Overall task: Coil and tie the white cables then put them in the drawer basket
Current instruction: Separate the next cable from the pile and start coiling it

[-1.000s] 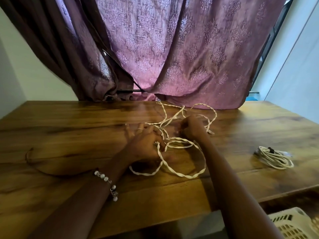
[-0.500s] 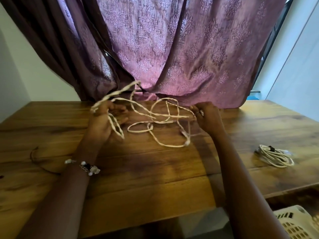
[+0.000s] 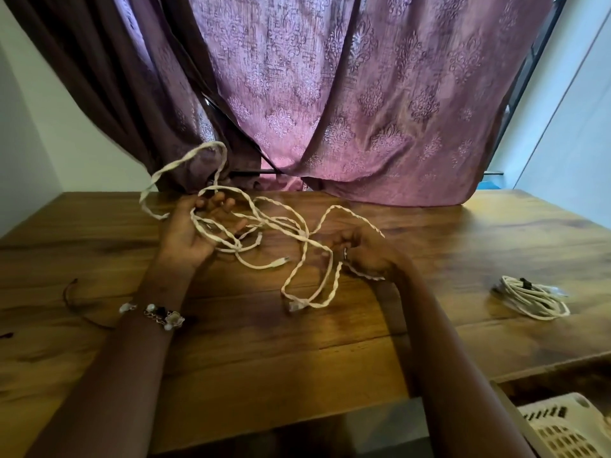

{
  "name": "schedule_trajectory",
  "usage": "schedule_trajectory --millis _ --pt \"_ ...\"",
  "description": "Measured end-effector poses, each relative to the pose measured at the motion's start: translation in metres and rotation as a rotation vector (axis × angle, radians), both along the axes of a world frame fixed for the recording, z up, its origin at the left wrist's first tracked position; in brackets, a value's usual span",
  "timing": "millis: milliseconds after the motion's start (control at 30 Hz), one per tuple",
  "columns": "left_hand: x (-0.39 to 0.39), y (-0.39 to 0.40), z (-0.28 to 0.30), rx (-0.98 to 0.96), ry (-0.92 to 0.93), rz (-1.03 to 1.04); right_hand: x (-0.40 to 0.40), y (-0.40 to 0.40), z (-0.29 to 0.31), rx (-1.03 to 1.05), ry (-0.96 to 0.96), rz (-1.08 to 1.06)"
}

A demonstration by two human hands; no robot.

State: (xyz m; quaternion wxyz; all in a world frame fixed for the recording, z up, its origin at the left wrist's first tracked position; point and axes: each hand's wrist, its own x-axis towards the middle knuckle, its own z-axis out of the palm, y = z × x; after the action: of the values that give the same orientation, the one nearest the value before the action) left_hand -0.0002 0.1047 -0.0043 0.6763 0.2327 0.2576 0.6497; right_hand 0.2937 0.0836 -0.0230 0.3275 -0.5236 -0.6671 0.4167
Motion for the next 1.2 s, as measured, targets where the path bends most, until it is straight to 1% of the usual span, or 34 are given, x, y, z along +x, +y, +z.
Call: schedule_trajectory --millis 67,133,167,200,233,267,300,367,433,500,533,567,600,633,700,733,800,867,967,1033,1133,1200 --pt "-0.006 0.002 -0.003 0.001 -0.068 0.004 0.004 0.000 0.002 -0.042 0.103 -0.087" --pt "-0.014 0.005 -0.007 -0.014 -0.172 0.032 0.012 0.008 0.000 -0.010 0.133 -0.272" --pt "-0.017 0.006 -0.008 -0.018 -0.209 0.045 0.016 0.012 -0.001 0.036 0.101 -0.388" --pt "-0.018 0.007 -0.009 -0.025 -0.217 0.062 0.019 0.017 -0.002 0.115 0.023 -0.489" --pt "-0.018 0.007 -0.008 -0.035 -0.198 0.077 0.019 0.019 0.000 0.188 -0.025 -0.549" --pt "-0.016 0.006 -0.008 -0.050 -0.166 0.086 0.016 0.020 0.002 0.232 -0.024 -0.553" --pt "-0.014 0.005 -0.007 -0.062 -0.132 0.084 0.008 0.020 0.006 0.245 0.010 -0.497" --pt "-0.008 0.002 -0.006 -0.068 -0.087 0.059 -0.014 0.017 0.016 0.189 0.010 -0.349" --pt "-0.006 -0.001 -0.005 -0.073 -0.065 0.043 -0.035 0.019 0.021 0.137 -0.173 -0.261" --pt "-0.008 -0.001 -0.005 -0.078 -0.074 0.065 -0.046 0.024 0.019 0.079 -0.380 -0.227" --pt "-0.011 0.000 -0.006 -0.087 -0.095 0.092 -0.048 0.030 0.014 0.061 -0.435 -0.234" --pt "-0.014 0.001 -0.006 -0.099 -0.122 0.115 -0.047 0.033 0.008 0.058 -0.429 -0.267" --pt "-0.017 0.002 -0.007 -0.109 -0.147 0.128 -0.043 0.037 0.004 0.031 -0.361 -0.312" --pt "-0.019 0.002 -0.007 -0.115 -0.167 0.130 -0.037 0.037 0.002 0.018 -0.253 -0.376" --pt "-0.021 0.002 -0.007 -0.128 -0.204 0.129 -0.024 0.033 0.001 0.041 -0.028 -0.539" --pt "-0.020 0.002 -0.007 -0.134 -0.222 0.132 -0.016 0.034 0.000 0.047 0.038 -0.635" --pt "-0.016 0.002 -0.004 -0.139 -0.257 0.145 -0.003 0.028 0.004 0.122 0.054 -0.771" --pt "-0.013 0.001 -0.001 -0.136 -0.271 0.154 0.004 0.031 0.008 0.182 0.020 -0.823" --pt "-0.018 0.001 -0.001 -0.113 -0.318 0.162 0.015 0.038 0.010 0.156 0.162 -0.832" --pt "-0.026 0.001 -0.002 -0.098 -0.348 0.185 0.019 0.032 0.020 0.160 0.273 -0.879" --pt "-0.034 -0.001 -0.002 -0.110 -0.371 0.229 0.032 0.033 0.026 0.215 0.307 -0.982" --pt "-0.032 -0.001 -0.003 -0.138 -0.356 0.223 0.038 0.038 0.025 0.271 0.328 -1.002"
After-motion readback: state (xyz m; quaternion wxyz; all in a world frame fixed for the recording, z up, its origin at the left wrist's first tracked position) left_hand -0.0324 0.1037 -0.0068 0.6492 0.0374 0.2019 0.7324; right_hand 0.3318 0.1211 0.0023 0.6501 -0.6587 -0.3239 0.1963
